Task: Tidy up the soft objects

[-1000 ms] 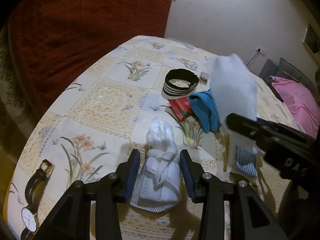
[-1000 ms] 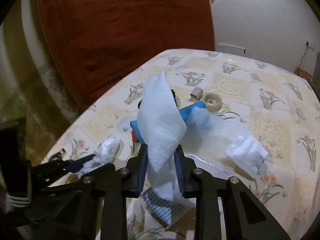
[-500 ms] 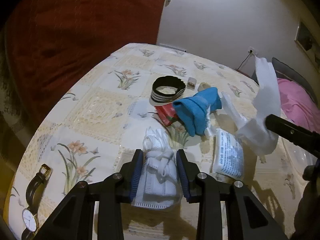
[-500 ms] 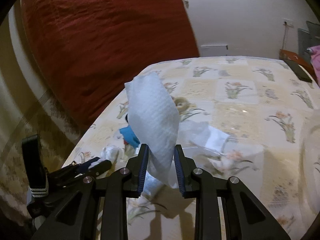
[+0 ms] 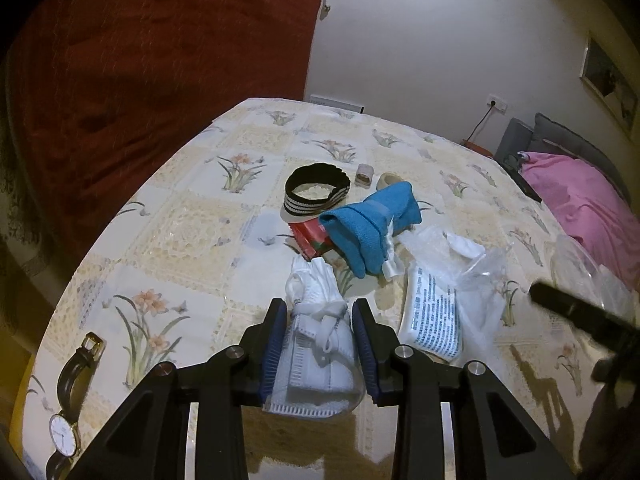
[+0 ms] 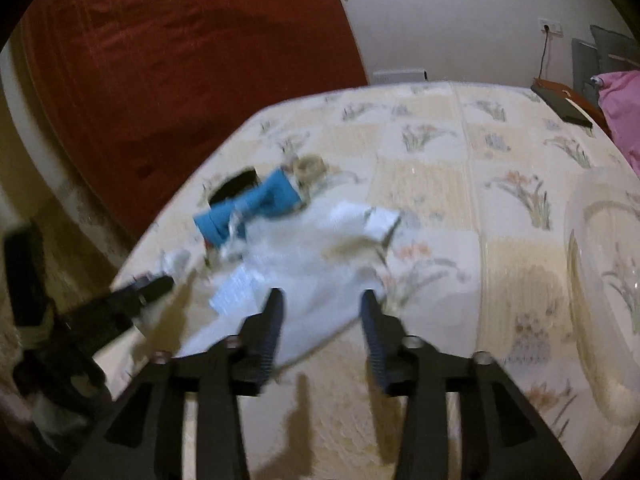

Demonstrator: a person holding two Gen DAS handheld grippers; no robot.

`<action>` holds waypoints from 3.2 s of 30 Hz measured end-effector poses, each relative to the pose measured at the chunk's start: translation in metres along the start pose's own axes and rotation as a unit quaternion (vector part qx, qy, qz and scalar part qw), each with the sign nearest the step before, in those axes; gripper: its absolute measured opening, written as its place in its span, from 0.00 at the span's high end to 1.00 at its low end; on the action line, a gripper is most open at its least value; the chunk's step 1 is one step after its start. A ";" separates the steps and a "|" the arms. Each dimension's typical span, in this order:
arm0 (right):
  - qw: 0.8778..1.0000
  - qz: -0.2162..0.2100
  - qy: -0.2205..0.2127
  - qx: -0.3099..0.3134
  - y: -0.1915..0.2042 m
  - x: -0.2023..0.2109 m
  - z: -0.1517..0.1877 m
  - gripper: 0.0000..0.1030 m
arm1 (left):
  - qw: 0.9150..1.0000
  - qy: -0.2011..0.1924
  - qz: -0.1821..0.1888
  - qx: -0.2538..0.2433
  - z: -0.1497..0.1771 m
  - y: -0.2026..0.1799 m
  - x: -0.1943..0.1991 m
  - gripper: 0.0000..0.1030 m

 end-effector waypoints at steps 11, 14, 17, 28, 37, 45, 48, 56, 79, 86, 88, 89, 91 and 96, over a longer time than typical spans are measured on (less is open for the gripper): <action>0.999 -0.021 0.043 -0.012 0.009 -0.022 0.021 0.20 | 1.000 0.003 -0.002 0.000 0.000 -0.001 -0.002 0.65; 0.998 -0.022 0.057 -0.004 0.013 -0.032 0.025 0.18 | 1.000 0.006 -0.003 0.002 0.001 0.000 -0.003 0.65; 0.998 -0.013 0.063 0.014 0.019 -0.036 0.027 0.13 | 1.000 0.009 -0.005 0.003 0.003 0.001 -0.005 0.65; 0.992 0.003 0.106 0.070 0.030 -0.041 0.045 0.00 | 1.000 0.017 -0.003 0.004 0.005 0.004 -0.013 0.65; 0.989 0.029 0.111 0.093 0.037 -0.043 0.050 0.00 | 1.000 0.019 -0.001 0.005 0.007 0.005 -0.015 0.65; 0.998 -0.040 0.045 0.012 0.034 -0.027 0.026 0.02 | 1.000 0.019 0.000 0.007 0.007 0.006 -0.015 0.65; 0.998 -0.032 0.050 0.034 0.043 -0.034 0.023 0.04 | 1.000 0.016 -0.003 0.009 0.008 0.007 -0.014 0.65; 0.996 0.005 0.072 0.059 0.049 -0.057 0.027 0.48 | 1.000 0.015 -0.007 0.013 0.005 0.009 -0.013 0.65; 1.000 0.012 -0.015 -0.005 0.010 0.022 0.018 0.84 | 1.000 -0.001 0.000 0.001 0.002 -0.004 0.003 0.65; 1.000 0.009 0.013 0.006 0.020 0.004 0.029 0.22 | 1.000 0.001 -0.005 -0.001 0.005 -0.006 0.003 0.64; 1.000 0.018 0.021 0.012 0.022 -0.004 0.032 0.22 | 1.000 0.004 -0.009 -0.001 0.005 -0.005 0.001 0.61; 0.999 0.024 0.027 0.011 0.022 -0.009 0.032 0.22 | 1.000 0.005 -0.011 0.000 0.006 -0.004 0.000 0.52; 0.999 0.040 0.033 0.009 0.017 -0.015 0.033 0.22 | 1.000 0.006 -0.019 0.005 0.006 -0.001 -0.002 0.37; 0.998 0.055 0.034 0.006 0.010 -0.023 0.033 0.44 | 0.999 0.022 -0.027 0.003 0.009 0.001 -0.013 0.34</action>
Point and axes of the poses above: each gripper's, at about its wrist camera, not at the fingertips, and x roughly against the way its jaws point, y to its left, z to its underside, the point moved 4 cm from there along -x, roughly the way its jaws point, and after that the axes turned 13 degrees about -z, right-handed, at the moved point
